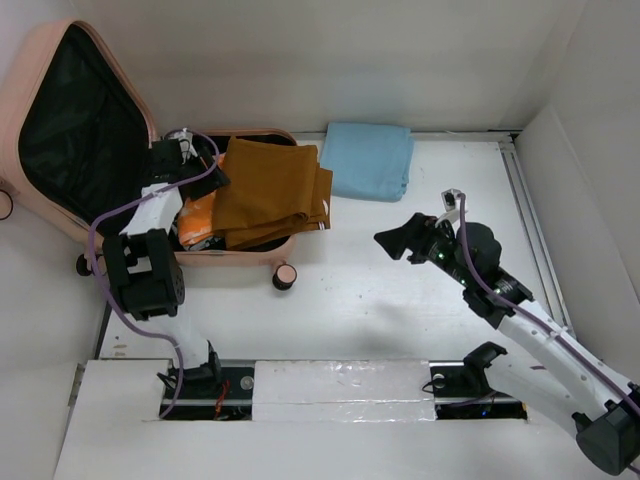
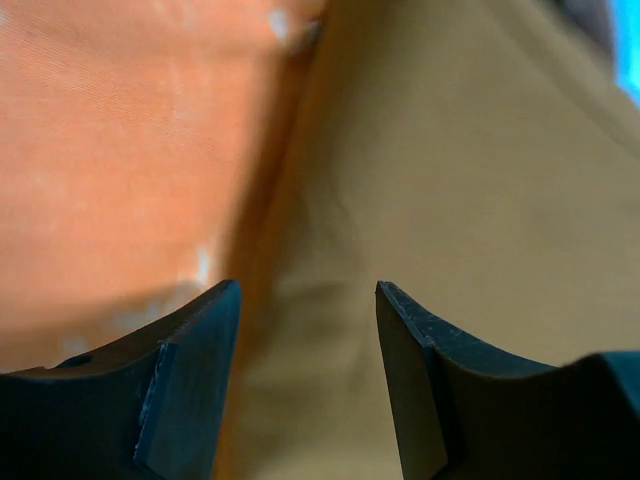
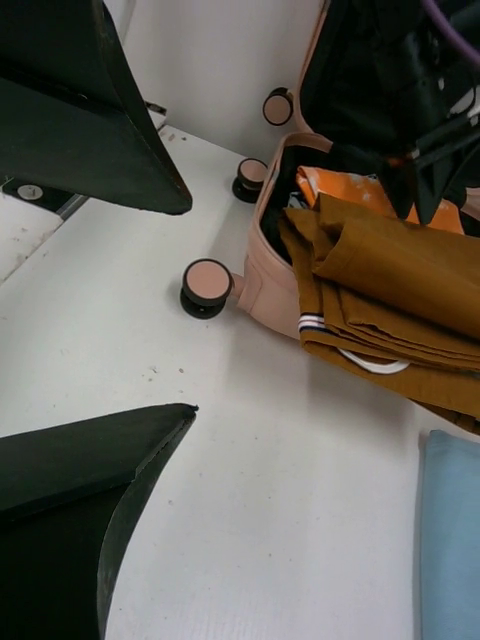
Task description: Pack the luggage
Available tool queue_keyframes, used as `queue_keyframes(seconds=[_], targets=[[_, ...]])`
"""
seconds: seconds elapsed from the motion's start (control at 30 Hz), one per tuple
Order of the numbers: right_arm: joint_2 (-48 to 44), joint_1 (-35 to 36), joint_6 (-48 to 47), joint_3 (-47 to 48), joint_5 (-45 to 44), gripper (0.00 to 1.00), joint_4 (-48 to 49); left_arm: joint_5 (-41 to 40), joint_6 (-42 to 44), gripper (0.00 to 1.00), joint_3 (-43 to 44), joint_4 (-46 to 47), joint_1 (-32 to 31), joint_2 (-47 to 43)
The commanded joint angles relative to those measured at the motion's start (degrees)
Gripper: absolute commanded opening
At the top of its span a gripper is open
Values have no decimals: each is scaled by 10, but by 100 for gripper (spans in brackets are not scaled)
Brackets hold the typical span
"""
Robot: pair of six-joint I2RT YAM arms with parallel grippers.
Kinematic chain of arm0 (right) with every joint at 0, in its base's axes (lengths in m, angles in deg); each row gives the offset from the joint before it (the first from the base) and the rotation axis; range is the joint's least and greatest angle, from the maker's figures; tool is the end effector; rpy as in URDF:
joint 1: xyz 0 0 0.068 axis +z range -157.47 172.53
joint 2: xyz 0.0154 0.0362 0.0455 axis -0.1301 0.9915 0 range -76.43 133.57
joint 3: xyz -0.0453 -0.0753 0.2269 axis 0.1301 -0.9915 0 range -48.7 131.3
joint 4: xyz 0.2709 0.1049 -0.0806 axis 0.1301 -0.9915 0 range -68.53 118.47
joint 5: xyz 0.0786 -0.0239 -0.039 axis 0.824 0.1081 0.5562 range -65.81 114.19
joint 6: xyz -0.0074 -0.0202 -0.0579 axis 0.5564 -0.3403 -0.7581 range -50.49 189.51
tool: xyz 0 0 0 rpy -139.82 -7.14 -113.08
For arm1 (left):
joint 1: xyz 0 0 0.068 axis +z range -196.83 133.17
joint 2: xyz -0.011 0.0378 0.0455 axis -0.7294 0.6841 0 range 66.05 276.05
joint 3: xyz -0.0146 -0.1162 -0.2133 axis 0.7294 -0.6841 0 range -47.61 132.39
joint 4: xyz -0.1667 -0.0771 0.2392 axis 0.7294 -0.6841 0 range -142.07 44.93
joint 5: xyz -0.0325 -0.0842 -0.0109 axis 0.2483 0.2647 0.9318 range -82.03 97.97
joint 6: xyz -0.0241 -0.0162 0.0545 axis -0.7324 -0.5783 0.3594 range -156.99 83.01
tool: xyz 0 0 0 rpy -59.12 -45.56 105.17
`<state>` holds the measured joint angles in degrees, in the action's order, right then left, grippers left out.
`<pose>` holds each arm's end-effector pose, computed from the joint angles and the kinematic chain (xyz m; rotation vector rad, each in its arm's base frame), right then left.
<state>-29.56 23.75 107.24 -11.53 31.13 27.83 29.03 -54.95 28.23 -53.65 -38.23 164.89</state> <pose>0.2298 0.1459 0.2730 0.0116 1.8556 0.9677 0.4415 0.0499 0.2255 -0.2710 2.1015 -0.4865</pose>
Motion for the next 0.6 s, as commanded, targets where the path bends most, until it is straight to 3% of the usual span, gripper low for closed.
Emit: queue_keyframes(seconds=[0.0,0.2,0.3,0.47,0.5,0.57], targets=[[-12,9,-7,5,4,82,38,10,33,52,27,-15,4,37],[-12,9,-7,-1,4,82,38,73,49,54,33,-1,4,68],[-6,14,-7,-6,-1,82,38,90,49,48,27,10,4,74],[-6,14,-7,-6,-6,82,43,128,42,20,21,29,4,68],[-6,14,-7,-6,-6,82,43,134,35,9,21,29,4,68],[-6,14,-7,-6,-6,82,43,134,35,0,21,29,4,63]])
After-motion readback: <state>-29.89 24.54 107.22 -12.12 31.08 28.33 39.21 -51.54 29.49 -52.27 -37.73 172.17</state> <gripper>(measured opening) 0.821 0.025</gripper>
